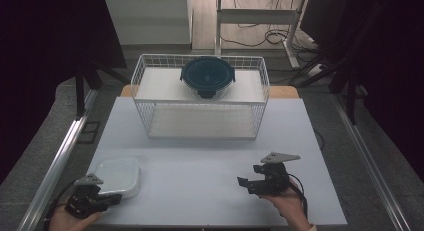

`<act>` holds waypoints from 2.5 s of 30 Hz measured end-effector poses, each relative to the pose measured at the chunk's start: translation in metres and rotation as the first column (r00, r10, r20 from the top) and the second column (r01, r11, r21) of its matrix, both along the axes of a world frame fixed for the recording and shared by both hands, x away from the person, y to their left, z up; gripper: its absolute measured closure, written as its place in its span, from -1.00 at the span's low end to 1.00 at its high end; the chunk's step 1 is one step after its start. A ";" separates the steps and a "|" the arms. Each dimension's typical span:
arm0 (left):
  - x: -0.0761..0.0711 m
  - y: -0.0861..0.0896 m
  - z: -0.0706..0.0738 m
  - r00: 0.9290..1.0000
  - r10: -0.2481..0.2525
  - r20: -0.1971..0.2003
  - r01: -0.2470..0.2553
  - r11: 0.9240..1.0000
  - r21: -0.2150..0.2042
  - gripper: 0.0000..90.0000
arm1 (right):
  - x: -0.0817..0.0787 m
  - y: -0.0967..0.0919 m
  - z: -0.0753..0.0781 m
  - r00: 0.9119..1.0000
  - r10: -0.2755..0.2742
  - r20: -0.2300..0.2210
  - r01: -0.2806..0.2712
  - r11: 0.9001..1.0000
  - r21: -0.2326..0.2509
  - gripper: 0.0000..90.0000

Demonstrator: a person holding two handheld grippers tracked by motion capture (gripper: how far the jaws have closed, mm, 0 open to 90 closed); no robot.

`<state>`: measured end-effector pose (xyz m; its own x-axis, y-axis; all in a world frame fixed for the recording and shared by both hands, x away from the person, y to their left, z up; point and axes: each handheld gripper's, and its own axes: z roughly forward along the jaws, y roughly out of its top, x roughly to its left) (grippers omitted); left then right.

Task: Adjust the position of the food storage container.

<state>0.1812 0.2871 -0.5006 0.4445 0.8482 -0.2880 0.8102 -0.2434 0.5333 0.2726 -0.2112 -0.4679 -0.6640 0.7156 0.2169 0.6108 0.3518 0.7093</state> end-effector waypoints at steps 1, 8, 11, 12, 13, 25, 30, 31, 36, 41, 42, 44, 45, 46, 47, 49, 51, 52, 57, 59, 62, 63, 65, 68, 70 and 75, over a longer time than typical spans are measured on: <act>0.003 -0.003 0.000 1.000 -0.002 0.003 0.002 1.000 0.001 1.00 | 0.000 0.000 0.000 1.000 0.000 0.000 0.000 1.000 0.000 -0.51; 0.012 -0.018 0.003 1.000 -0.020 0.018 0.020 1.000 0.007 1.00 | 0.001 -0.002 -0.002 1.000 -0.009 -0.004 0.009 1.000 -0.004 -0.51; 0.007 -0.017 0.011 0.999 -0.026 0.037 0.026 1.000 -0.007 1.00 | 0.001 -0.002 -0.001 1.000 -0.008 -0.001 0.008 1.000 -0.002 -0.51; 0.006 -0.014 0.015 0.999 -0.024 0.047 0.025 1.000 -0.016 1.00 | 0.001 -0.002 0.000 1.000 -0.009 -0.001 0.009 1.000 -0.001 -0.51; 0.004 -0.010 0.019 0.998 -0.019 0.054 0.021 0.999 -0.026 1.00 | 0.001 -0.002 0.000 1.000 -0.011 -0.002 0.011 1.000 0.000 -0.51; 0.013 0.061 0.044 0.972 0.186 0.140 -0.177 0.981 -0.077 0.99 | 0.001 -0.001 -0.002 1.000 -0.010 -0.007 0.010 1.000 -0.004 -0.51; 0.027 0.077 0.037 0.966 0.232 0.116 -0.227 0.972 -0.054 0.99 | 0.002 -0.002 -0.002 1.000 -0.010 -0.005 0.010 1.000 -0.003 -0.51; 0.029 0.079 0.034 0.965 0.238 0.108 -0.234 0.971 -0.046 1.00 | 0.002 -0.002 -0.002 1.000 -0.011 -0.004 0.011 1.000 -0.003 -0.51; 0.029 0.086 0.017 0.963 0.262 0.060 -0.262 0.965 -0.009 1.00 | 0.002 -0.003 -0.002 1.000 -0.012 -0.004 0.012 1.000 -0.004 -0.51; 0.022 0.087 0.005 0.964 0.263 0.027 -0.263 0.965 -0.005 1.00 | 0.002 -0.002 -0.002 1.000 -0.010 -0.007 0.010 1.000 -0.004 -0.51; 0.022 0.086 0.004 0.966 0.257 0.022 -0.257 0.966 -0.005 1.00 | 0.001 -0.002 -0.002 1.000 -0.010 -0.008 0.010 1.000 -0.004 -0.51; 0.021 0.083 0.000 0.970 0.241 0.011 -0.241 0.971 -0.001 1.00 | 0.001 -0.001 -0.002 1.000 -0.009 -0.007 0.009 1.000 -0.006 -0.51; 0.021 0.081 -0.001 0.972 0.234 0.007 -0.234 0.972 -0.002 1.00 | 0.001 -0.001 -0.002 1.000 -0.009 -0.007 0.009 1.000 -0.005 -0.51; 0.021 0.080 -0.003 0.973 0.229 0.003 -0.229 0.973 -0.007 1.00 | 0.001 -0.001 -0.002 1.000 -0.010 -0.006 0.010 1.000 -0.005 -0.51; 0.021 0.078 -0.004 0.975 0.223 -0.002 -0.223 0.975 -0.017 1.00 | 0.001 -0.001 -0.002 1.000 -0.010 -0.007 0.010 1.000 -0.005 -0.51; 0.021 0.075 -0.005 0.978 0.209 -0.010 -0.209 0.977 -0.029 1.00 | 0.002 -0.002 -0.002 1.000 -0.010 -0.008 0.010 1.000 -0.005 -0.51; 0.023 0.070 -0.005 0.979 0.202 -0.012 -0.202 0.979 -0.010 1.00 | 0.002 -0.002 -0.003 1.000 -0.011 -0.010 0.011 1.000 -0.006 -0.51; 0.023 0.070 -0.005 0.980 0.200 -0.014 -0.200 0.980 -0.013 1.00 | 0.002 -0.003 -0.003 1.000 -0.011 -0.009 0.011 1.000 -0.006 -0.51; 0.022 0.062 -0.005 0.985 0.172 -0.021 -0.172 0.984 -0.042 1.00 | 0.002 -0.003 -0.002 1.000 -0.013 -0.006 0.013 1.000 -0.006 -0.51; 0.023 0.056 -0.005 0.988 0.154 -0.023 -0.155 0.987 -0.047 1.00 | 0.002 -0.003 -0.003 1.000 -0.010 -0.006 0.010 1.000 -0.006 -0.51; 0.024 0.041 -0.004 0.993 0.118 -0.021 -0.119 0.991 -0.065 1.00 | 0.002 -0.002 -0.003 1.000 -0.008 -0.008 0.008 1.000 -0.008 -0.51; 0.025 0.037 -0.004 0.994 0.107 -0.019 -0.108 0.992 -0.066 1.00 | 0.002 -0.001 -0.003 1.000 -0.007 -0.009 0.007 1.000 -0.010 -0.51; 0.029 0.024 -0.004 0.997 0.077 -0.017 -0.078 0.995 -0.066 1.00 | 0.002 -0.001 -0.003 1.000 -0.008 -0.010 0.008 1.000 -0.010 -0.51; 0.035 0.007 -0.004 0.999 0.044 -0.012 -0.045 0.996 -0.072 1.00 | 0.002 -0.002 -0.004 1.000 -0.008 -0.009 0.008 1.000 -0.010 -0.51; 0.040 -0.007 -0.003 1.000 0.011 -0.009 -0.012 0.997 -0.076 1.00 | 0.002 -0.002 -0.004 1.000 -0.007 -0.011 0.007 1.000 -0.009 -0.51; 0.045 -0.014 -0.002 1.000 -0.008 -0.007 0.007 0.998 -0.068 1.00 | 0.003 -0.003 -0.004 1.000 -0.010 -0.013 0.010 1.000 -0.011 -0.51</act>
